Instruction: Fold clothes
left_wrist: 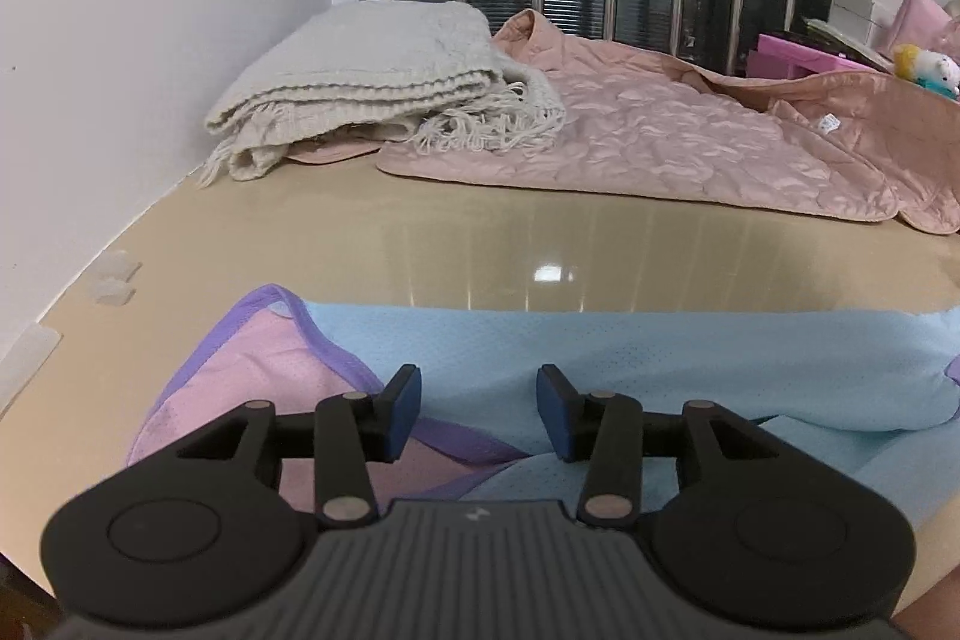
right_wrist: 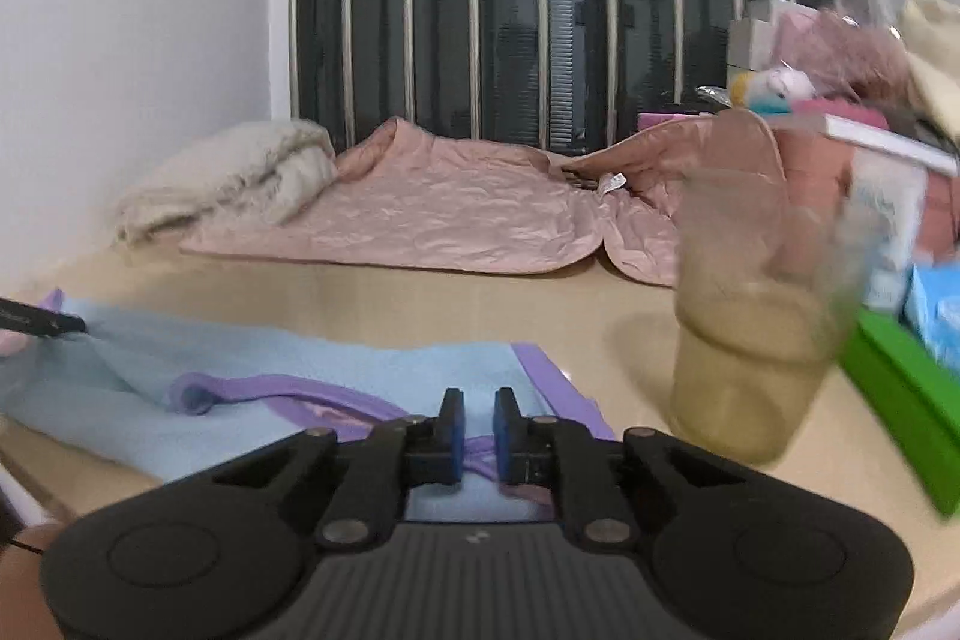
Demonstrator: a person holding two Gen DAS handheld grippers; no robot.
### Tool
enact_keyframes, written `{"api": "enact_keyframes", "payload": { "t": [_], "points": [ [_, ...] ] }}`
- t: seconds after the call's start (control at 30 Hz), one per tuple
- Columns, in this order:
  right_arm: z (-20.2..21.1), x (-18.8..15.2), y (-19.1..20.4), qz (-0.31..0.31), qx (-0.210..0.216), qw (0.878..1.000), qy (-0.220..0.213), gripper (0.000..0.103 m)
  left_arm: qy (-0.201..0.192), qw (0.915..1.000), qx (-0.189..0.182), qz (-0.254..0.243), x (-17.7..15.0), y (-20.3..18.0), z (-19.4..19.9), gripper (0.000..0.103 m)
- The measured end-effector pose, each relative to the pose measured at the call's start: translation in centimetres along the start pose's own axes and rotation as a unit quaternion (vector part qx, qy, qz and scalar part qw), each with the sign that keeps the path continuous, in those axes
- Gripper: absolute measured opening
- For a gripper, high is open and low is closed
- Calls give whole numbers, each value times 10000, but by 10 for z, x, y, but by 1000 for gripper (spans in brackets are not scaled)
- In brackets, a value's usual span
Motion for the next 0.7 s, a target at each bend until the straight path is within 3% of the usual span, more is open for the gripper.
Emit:
{"api": "enact_keyframes", "payload": {
  "t": [0.1, 0.17, 0.23, 0.37, 0.43, 0.5, 0.53, 0.57, 0.7],
  "points": [
    [19, -2, -9, -254, -68, 9990, -367, 18, 20, 10000, -54, 38, 1, 0, 1, 43],
    [23, 0, -14, -491, -233, 9974, -464, 40, -66, 9998, -176, 112, 5, -2, 9, 43],
    [19, -1, -19, -646, -454, 9960, -429, 43, -239, 9991, -327, 103, 12, -10, 19, 43],
    [1, -13, -16, -538, -799, 9945, -404, 43, -386, 9983, -417, -97, 19, -30, 25, 45],
    [-1, -17, -13, -297, -904, 9943, -488, 43, -269, 9988, -362, -193, 15, -36, 20, 45],
    [-1, -21, -9, -39, -922, 9941, -567, 35, -149, 9991, -310, -227, 9, -38, 16, 45],
    [-1, -20, -9, -25, -887, 9945, -561, 21, -98, 9993, -298, -203, 7, -37, 15, 45],
    [0, -19, -8, -66, -878, 9947, -529, 16, -43, 9995, -284, -152, 4, -36, 14, 45],
    [2, -3, 0, -405, -722, 9947, -610, 12, -140, 9989, -423, 177, -6, -22, 12, 49]
  ]
}}
Point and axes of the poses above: each gripper's, at about its wrist camera, not at the fingertips, and z roughly against the way its jaws point, y to its left, x to its top, the point moved 6 cm from there along -z, roughly the way its jaws point, and after that the axes turned 7 degrees about -z, right-handed, at the moved point
